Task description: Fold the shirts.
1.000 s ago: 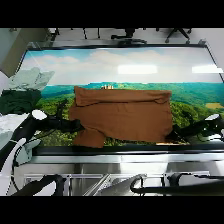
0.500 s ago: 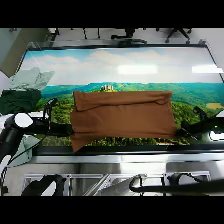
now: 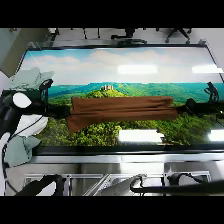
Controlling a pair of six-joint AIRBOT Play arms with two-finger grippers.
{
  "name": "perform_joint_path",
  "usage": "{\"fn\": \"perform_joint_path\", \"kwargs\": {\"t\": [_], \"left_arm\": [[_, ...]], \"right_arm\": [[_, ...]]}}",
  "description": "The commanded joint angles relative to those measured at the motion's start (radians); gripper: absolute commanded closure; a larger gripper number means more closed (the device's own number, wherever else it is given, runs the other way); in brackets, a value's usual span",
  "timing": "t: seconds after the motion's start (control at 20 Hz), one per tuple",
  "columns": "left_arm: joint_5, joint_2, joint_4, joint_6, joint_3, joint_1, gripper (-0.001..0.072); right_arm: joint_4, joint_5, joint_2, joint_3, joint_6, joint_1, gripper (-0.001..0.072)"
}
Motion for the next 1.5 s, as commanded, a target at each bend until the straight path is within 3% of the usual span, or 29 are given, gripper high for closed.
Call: {"fn": "perform_joint_path", "kwargs": {"t": [0.0,0.15,0.45,0.5,0.55,0.6,0.65,0.7,0.75,0.95,1.15,1.2,1.3,1.35,1.4,1.45], "left_arm": [[0.068,-0.226,0.0,0.037,0.204,-0.016,0.0695],[0.123,-0.407,0.003,0.051,0.328,-0.055,0.0695],[0.084,-0.666,0.003,0.049,0.484,-0.072,0.0692],[0.069,-0.692,0.003,0.046,0.506,-0.072,0.0687],[0.053,-0.71,0.003,0.046,0.531,-0.072,0.0427],[0.029,-0.722,0.004,0.045,0.563,-0.071,0.0015],[-0.007,-0.729,0.007,0.035,0.607,-0.063,0.0033],[-0.047,-0.728,0.008,0.034,0.647,-0.052,0.0038],[-0.099,-0.728,0.007,0.02,0.697,-0.042,0.0038],[-0.258,-0.727,-0.007,-0.021,0.842,-0.031,0.0038],[-0.285,-0.727,-0.133,-0.021,0.892,-0.067,0.0039],[-0.273,-0.728,-0.159,-0.021,0.891,-0.081,0.0039],[-0.25,-0.736,-0.185,-0.021,0.891,-0.123,0.0042],[-0.233,-0.743,-0.185,-0.021,0.891,-0.151,0.0168],[-0.208,-0.755,-0.183,-0.021,0.891,-0.187,0.0354],[-0.17,-0.769,-0.181,-0.02,0.891,-0.223,0.051]], "right_arm": [[0.074,-0.151,-0.126,0.066,-0.078,0.081,0.0693],[0.075,-0.254,-0.239,0.077,-0.125,0.126,0.0693],[0.074,-0.274,-0.331,0.085,-0.168,0.136,0.069],[0.073,-0.27,-0.326,0.093,-0.172,0.135,0.0612],[0.066,-0.259,-0.315,0.108,-0.173,0.133,0.0434],[0.039,-0.243,-0.298,0.133,-0.175,0.126,0.0323],[-0.007,-0.242,-0.278,0.158,-0.175,0.119,0.0298],[-0.054,-0.249,-0.266,0.175,-0.175,0.113,0.0225],[-0.082,-0.248,-0.263,0.183,-0.175,0.105,0.0061],[-0.061,-0.239,-0.333,0.184,-0.175,0.1,0.0044],[0.056,-0.179,-0.434,0.184,-0.248,0.101,0.0047],[0.079,-0.165,-0.455,0.184,-0.267,0.101,0.0112],[0.141,-0.146,-0.481,0.185,-0.314,0.101,0.0389],[0.196,-0.122,-0.486,0.185,-0.361,0.101,0.0564],[0.238,-0.103,-0.485,0.187,-0.389,0.1,0.0693],[0.263,-0.089,-0.481,0.193,-0.392,0.099,0.0693]]}}
